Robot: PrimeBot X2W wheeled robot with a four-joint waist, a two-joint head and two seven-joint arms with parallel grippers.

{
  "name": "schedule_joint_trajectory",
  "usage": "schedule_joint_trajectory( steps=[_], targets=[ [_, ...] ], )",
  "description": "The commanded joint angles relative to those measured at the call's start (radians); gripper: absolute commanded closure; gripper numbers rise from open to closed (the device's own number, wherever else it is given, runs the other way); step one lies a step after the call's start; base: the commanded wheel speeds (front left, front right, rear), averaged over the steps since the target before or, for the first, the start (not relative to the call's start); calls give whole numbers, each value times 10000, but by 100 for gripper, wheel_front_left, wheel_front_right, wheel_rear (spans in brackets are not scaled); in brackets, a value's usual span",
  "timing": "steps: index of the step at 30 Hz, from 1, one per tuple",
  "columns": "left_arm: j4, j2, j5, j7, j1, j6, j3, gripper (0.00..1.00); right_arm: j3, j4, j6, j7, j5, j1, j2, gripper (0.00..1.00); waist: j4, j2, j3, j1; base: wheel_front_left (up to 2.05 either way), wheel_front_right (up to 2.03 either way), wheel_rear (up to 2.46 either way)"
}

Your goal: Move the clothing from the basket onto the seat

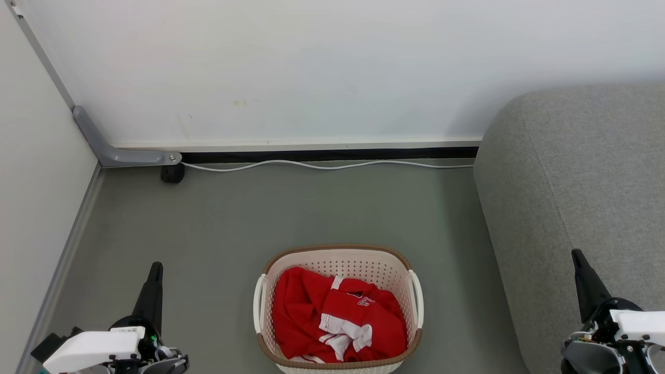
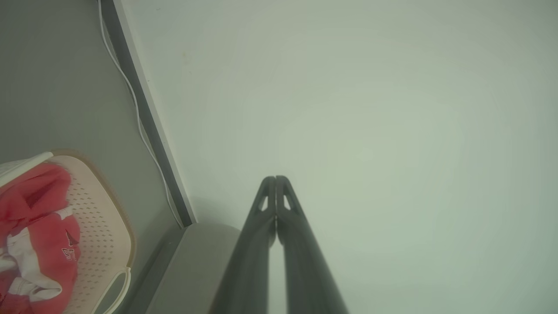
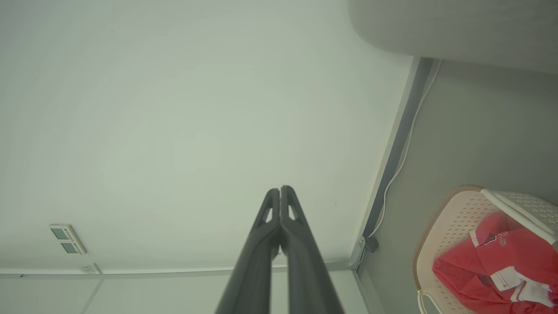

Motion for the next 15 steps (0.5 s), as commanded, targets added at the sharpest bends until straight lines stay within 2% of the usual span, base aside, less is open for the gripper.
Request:
schedule_joint_trajectory(
  steps=[1,15],
  targets=[
    [-283,137,-37,60,-581,-79,324,100,171,-305,44,75,116,-165,-102,100,0,0,0,0,0,0,0],
    [-283,137,-37,60,-581,-79,324,100,171,-305,44,75,116,-165,-102,100,0,0,0,0,0,0,0]
  ],
)
